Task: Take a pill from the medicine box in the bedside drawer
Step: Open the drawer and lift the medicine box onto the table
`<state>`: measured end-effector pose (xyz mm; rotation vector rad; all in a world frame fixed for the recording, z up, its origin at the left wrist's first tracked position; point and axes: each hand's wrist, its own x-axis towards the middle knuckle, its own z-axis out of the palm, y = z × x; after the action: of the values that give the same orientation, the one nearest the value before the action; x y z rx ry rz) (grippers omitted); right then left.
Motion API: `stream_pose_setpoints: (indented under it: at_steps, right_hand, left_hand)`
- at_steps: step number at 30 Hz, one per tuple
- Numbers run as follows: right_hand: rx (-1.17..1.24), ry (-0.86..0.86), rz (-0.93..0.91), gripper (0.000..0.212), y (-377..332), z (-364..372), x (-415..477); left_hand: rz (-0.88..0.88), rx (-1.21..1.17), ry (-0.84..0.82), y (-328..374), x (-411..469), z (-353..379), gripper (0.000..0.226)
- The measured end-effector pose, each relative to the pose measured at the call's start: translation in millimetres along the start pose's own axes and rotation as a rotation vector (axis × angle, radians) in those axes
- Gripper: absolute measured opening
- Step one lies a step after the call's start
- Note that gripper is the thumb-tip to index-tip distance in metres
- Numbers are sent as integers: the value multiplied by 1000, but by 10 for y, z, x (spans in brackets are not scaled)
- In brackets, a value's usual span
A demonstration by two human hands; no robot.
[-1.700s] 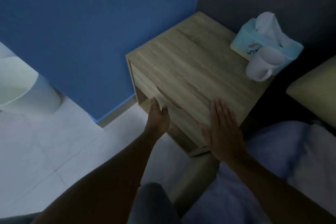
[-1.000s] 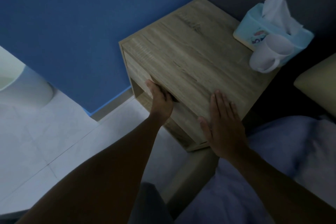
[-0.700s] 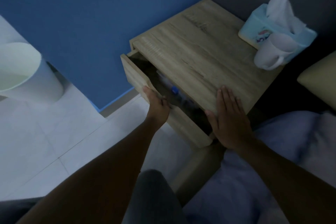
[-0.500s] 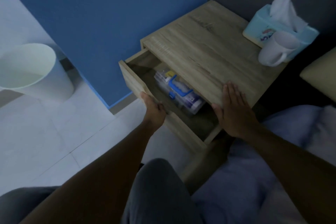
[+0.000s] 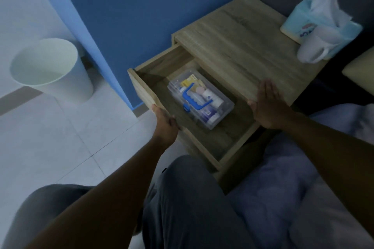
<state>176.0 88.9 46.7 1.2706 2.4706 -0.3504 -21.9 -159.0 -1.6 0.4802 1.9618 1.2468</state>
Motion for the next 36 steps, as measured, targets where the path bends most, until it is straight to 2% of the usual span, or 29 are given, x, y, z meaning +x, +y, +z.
stream_pose_setpoints:
  at_steps: [5, 9, 11, 12, 13, 15, 19, 22, 25, 31, 36]
  right_hand:
    - [60, 24, 35, 76, -55, 15, -25]
    - [115, 317, -64, 67, -340, 240, -335]
    - [112, 379, -186, 64, -492, 374, -518]
    - [130, 378, -239, 63, -551, 423, -575]
    - [162, 357, -275, 63, -605, 458, -611]
    - [269, 263, -279, 65, -709, 496, -633]
    - [446, 109, -144, 67, -929, 584, -601]
    - [504, 82, 17, 78, -1100, 664, -515]
    - [617, 152, 157, 86, -1231, 763, -390]
    - [796, 338, 280, 84, -1359, 928, -191]
    - [1027, 430, 356, 90, -1414, 985, -104]
  left_hand:
    - [34, -25, 45, 18, -5, 41, 99]
    - [150, 12, 152, 167, -46, 69, 117]
    - [235, 151, 201, 209, -12, 28, 116]
    - [309, 314, 226, 227, 17, 1, 111]
    - [381, 475, 241, 246, 65, -28, 108]
    - [440, 599, 193, 374, 184, -88, 104]
    - [482, 679, 128, 627, 414, -149, 88]
    - [483, 747, 125, 693, 606, -170, 81]
    - [432, 732, 70, 726, 827, -172, 75]
    - [276, 636, -98, 757, 1175, -85, 54]
    - [150, 572, -128, 706, 1309, -14, 55]
